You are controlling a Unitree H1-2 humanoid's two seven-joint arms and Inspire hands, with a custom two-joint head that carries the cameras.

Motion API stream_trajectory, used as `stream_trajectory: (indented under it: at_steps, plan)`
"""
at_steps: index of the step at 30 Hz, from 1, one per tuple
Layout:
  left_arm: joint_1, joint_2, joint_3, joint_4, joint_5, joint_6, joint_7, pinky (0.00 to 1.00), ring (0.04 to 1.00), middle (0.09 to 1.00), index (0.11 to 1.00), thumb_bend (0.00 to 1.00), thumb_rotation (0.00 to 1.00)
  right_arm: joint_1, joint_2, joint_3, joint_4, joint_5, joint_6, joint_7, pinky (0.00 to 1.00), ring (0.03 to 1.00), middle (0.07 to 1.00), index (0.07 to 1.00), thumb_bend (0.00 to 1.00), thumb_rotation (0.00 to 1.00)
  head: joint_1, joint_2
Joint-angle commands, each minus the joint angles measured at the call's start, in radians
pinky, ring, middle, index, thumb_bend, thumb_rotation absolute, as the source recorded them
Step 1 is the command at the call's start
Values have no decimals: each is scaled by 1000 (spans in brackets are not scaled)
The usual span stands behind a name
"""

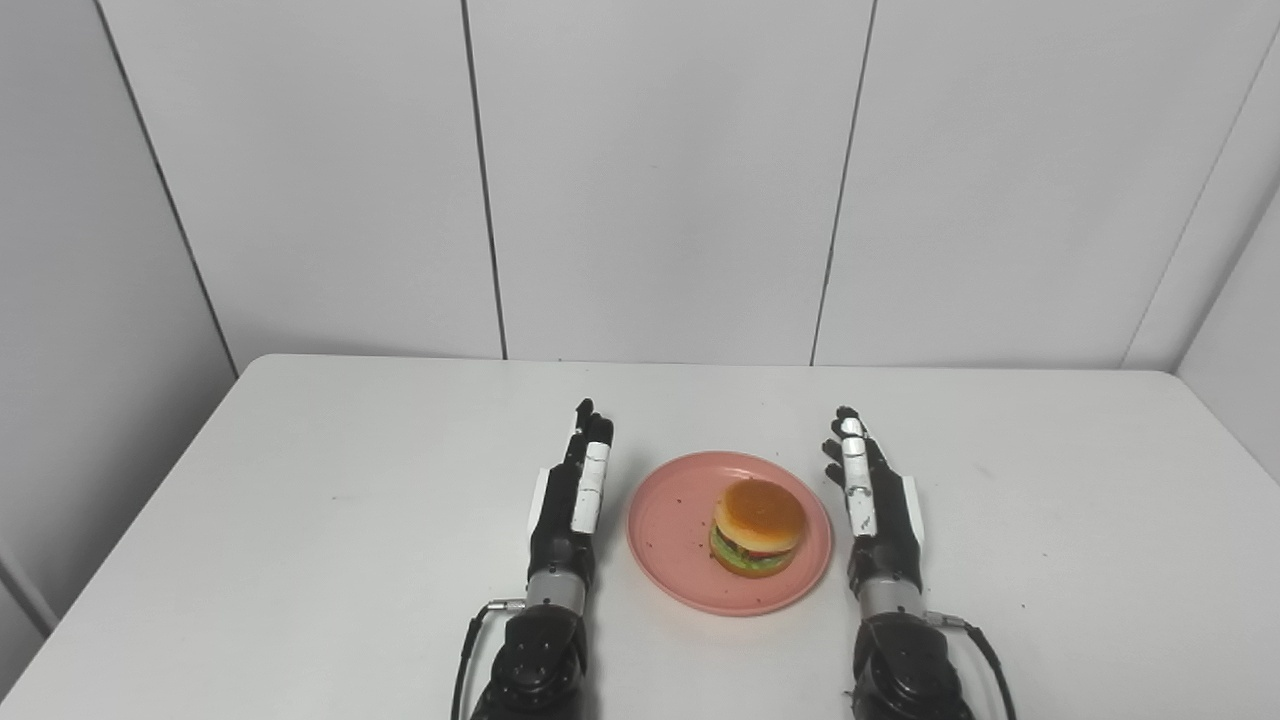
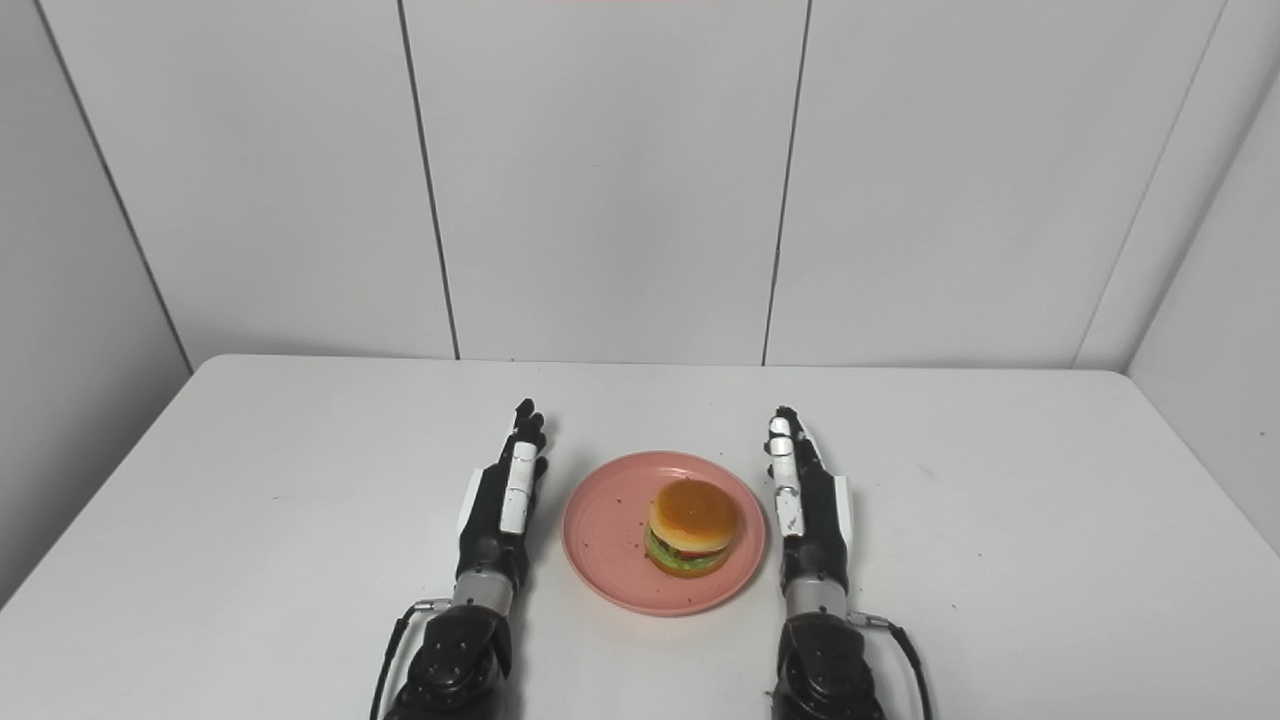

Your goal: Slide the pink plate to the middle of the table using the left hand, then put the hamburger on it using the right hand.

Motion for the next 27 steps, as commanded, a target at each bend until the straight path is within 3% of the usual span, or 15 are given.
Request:
stream_trajectory:
  at_steps: [1,6,27]
  plan:
    - [4,34,15,-14,-1,24,3,1000,1000,1000,1000,962,1000,0,-7,27,-13,-52,4,-9,888,884,915,895,736,1000,0,1]
    - [7,36,12,-21,0,38,2,1000,1000,1000,1000,954,1000,15,-20,53,-19,-95,5,-17,868,876,908,890,785,1000,4,4]
    - [17,8,13,-62,15,63,38,1000,1000,1000,1000,975,1000,63,-42,8,-104,15,71,79,899,879,894,887,796,1000,65,30]
